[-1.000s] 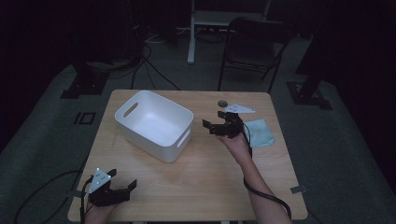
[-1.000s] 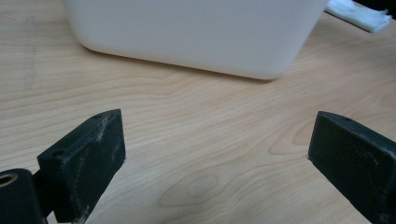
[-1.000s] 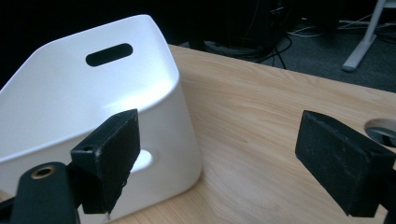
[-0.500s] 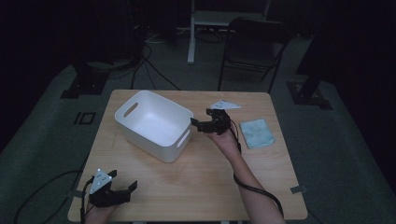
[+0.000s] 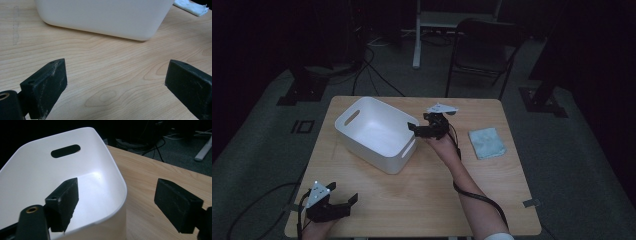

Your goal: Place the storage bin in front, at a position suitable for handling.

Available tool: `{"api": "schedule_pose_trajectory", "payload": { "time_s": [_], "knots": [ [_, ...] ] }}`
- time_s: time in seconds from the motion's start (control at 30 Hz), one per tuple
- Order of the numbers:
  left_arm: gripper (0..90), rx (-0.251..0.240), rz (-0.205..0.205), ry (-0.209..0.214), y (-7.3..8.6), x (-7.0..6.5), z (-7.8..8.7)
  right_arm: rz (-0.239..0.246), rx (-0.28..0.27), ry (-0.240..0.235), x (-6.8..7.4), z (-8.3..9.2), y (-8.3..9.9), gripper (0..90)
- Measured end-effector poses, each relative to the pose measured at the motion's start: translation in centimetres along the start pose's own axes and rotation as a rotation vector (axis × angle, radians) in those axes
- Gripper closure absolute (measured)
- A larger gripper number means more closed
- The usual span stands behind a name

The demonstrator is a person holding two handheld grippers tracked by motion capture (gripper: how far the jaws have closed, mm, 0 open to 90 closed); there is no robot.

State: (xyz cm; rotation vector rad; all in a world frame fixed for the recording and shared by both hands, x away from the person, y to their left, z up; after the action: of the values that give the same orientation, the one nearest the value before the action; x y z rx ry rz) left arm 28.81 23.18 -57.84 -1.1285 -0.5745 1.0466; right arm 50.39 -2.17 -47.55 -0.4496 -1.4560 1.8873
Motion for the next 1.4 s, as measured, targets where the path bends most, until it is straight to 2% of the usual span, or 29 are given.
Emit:
{"api": "schedule_pose_trajectory", "payload": {
  "time_s": [0.17,0.23,0.33,0.43,0.53,0.57,0.63,0.83,0.9,1.1,1.4],
  "knots": [
    [4.1,0.008,0.000,0.001,0.1,0.0,-0.1,0.027,0.027,0.005,0.0,-0.7,0.0,34.0],
    [4.1,0.007,0.000,0.004,0.1,0.0,0.0,0.059,0.065,0.028,0.0,-1.3,0.3,38.7],
    [4.1,0.001,0.010,0.004,0.1,0.1,0.1,0.094,0.078,0.028,0.1,-1.7,0.5,44.2],
    [4.1,0.003,0.012,0.001,0.2,0.2,0.2,0.081,0.099,0.012,0.1,-2.1,0.6,44.1],
    [4.2,0.001,0.013,0.002,0.2,0.2,0.2,0.045,0.139,0.008,0.0,-2.3,0.9,50.2],
    [4.2,0.001,0.017,0.004,0.1,0.2,0.2,0.043,0.138,0.009,0.0,-2.4,0.9,51.8],
    [4.2,0.003,0.013,0.001,0.2,0.2,0.2,0.070,0.150,0.037,-0.3,-2.5,0.9,59.1],
    [4.2,0.002,0.018,0.001,0.2,0.2,0.2,0.066,0.171,0.059,-0.7,-2.8,1.1,73.9],
    [4.2,-0.001,0.026,0.003,0.1,0.3,0.2,0.063,0.176,0.054,-0.5,-3.0,1.1,78.2],
    [4.2,0.005,0.024,0.002,0.3,0.2,0.1,0.065,0.186,0.078,-0.5,-3.1,1.1,81.9],
    [4.3,0.003,0.037,0.008,0.3,0.1,0.1,0.052,0.189,0.081,-0.5,-2.4,1.3,82.8]
  ]
}}
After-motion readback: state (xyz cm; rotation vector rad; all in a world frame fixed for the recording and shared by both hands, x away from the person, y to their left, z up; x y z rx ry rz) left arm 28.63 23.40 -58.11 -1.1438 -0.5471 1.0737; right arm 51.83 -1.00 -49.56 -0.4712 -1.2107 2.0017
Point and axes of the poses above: each handheld gripper's, and its own axes: z roughly backward along the jaws, y roughly out of its underside, x roughly to its left, the point moved 9 cm from there along -z, roughly forward along the jaws, and after that the axes turned 7 degrees about -x, right-handed, at the moved point
